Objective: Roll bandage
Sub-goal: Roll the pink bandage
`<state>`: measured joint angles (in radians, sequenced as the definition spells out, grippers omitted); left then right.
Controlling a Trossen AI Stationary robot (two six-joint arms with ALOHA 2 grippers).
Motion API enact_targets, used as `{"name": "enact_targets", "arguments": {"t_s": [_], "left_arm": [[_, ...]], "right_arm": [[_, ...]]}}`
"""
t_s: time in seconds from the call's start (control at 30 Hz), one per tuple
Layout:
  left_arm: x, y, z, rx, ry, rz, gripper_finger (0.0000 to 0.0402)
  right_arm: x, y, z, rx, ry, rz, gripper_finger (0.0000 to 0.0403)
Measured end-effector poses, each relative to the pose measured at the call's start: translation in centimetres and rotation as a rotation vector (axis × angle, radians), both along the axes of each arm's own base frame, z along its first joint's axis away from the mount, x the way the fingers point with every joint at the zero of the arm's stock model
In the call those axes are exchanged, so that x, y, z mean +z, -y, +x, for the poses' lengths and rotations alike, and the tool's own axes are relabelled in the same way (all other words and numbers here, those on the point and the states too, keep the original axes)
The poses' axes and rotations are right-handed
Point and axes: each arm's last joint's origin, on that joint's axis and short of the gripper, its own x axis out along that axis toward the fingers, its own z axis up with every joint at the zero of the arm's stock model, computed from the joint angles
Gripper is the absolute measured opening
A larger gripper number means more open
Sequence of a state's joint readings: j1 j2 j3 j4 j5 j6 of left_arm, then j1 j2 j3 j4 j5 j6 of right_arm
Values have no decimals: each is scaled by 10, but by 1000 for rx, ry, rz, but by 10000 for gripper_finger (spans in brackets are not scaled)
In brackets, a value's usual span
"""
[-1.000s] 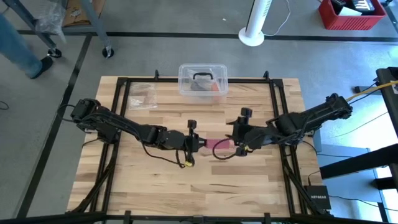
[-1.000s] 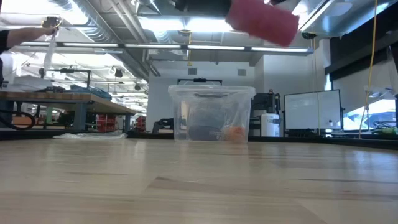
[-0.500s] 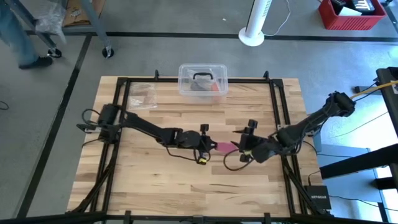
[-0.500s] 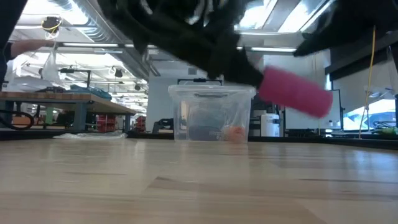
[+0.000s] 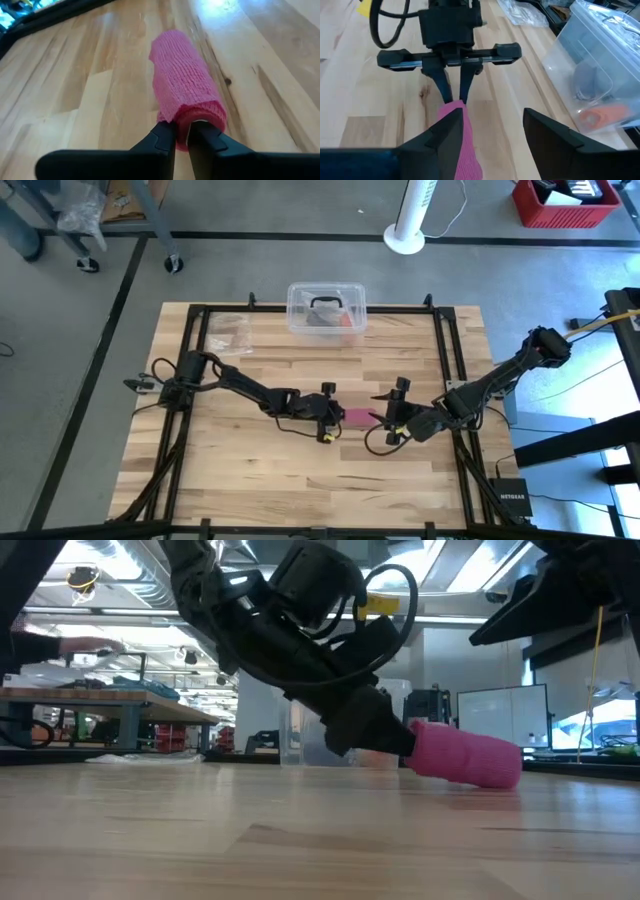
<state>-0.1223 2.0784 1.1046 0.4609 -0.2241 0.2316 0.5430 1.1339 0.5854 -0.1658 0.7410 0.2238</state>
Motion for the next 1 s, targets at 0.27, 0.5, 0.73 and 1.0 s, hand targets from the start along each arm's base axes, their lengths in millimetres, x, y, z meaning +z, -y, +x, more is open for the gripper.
{"name": "enact_targets", "arguments": {"t_s": [0.27, 0.5, 0.73, 1.0], "left_arm": [[-1, 0, -2, 7, -23, -10, 93], [21, 0, -17, 17, -174, -10, 138], [44, -3, -29, 40, -213, -31, 140], [47, -3, -35, 33, -257, -16, 136]], "right_arm": [[0, 0, 0, 0, -6, -4, 209], [-2, -1, -1, 27, -25, 16, 209], [-1, -1, 0, 24, -20, 18, 209], [-2, -1, 0, 23, -21, 18, 209]]}}
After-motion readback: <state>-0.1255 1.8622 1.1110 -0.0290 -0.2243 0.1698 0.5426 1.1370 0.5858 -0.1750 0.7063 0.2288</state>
